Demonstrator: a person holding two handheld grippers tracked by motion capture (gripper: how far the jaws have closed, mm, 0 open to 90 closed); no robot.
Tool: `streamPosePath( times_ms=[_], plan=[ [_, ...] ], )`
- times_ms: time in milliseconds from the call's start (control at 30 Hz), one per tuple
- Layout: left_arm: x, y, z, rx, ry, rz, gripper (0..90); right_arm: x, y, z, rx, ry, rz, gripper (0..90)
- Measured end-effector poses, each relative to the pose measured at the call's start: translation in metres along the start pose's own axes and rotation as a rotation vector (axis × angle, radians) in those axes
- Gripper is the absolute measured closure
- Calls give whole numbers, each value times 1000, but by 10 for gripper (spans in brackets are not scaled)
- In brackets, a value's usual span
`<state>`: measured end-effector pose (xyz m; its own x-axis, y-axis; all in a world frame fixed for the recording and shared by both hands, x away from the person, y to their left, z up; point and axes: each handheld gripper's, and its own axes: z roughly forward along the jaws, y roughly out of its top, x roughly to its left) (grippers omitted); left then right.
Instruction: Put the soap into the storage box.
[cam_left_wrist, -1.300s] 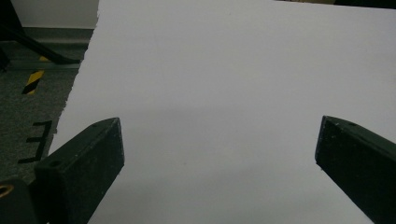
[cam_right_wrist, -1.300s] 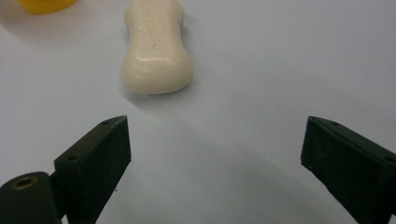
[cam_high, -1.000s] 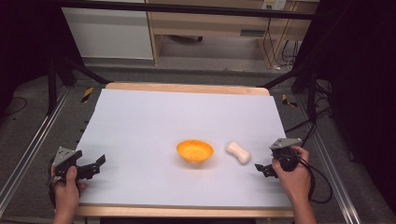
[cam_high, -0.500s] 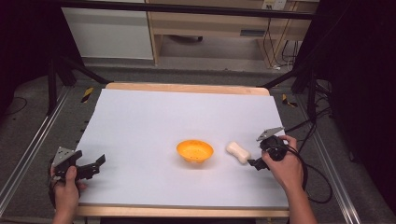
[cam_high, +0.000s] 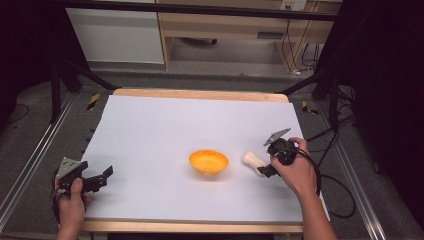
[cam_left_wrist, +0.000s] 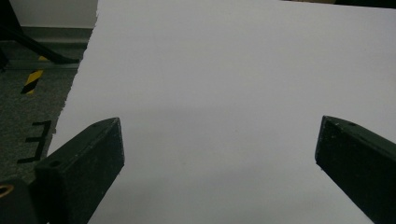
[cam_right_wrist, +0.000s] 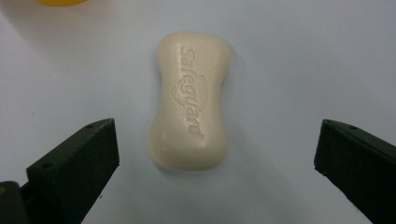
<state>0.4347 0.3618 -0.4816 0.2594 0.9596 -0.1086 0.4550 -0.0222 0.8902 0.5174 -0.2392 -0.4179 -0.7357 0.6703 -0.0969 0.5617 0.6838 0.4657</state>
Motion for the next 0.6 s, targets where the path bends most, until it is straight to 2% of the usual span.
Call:
streamPosePath(
  times_ms=[233, 367, 600],
  plan=[
    [0, 0, 0, -1, -2, -5, 8, 4, 14, 2, 12, 16, -19, 5],
    [0, 0, 0, 1, -2, -2, 8, 6, 22, 6, 37, 27, -43, 6],
    [0, 0, 0, 0, 0, -6, 8, 9, 30, 13, 77, 48, -52, 20]
  ],
)
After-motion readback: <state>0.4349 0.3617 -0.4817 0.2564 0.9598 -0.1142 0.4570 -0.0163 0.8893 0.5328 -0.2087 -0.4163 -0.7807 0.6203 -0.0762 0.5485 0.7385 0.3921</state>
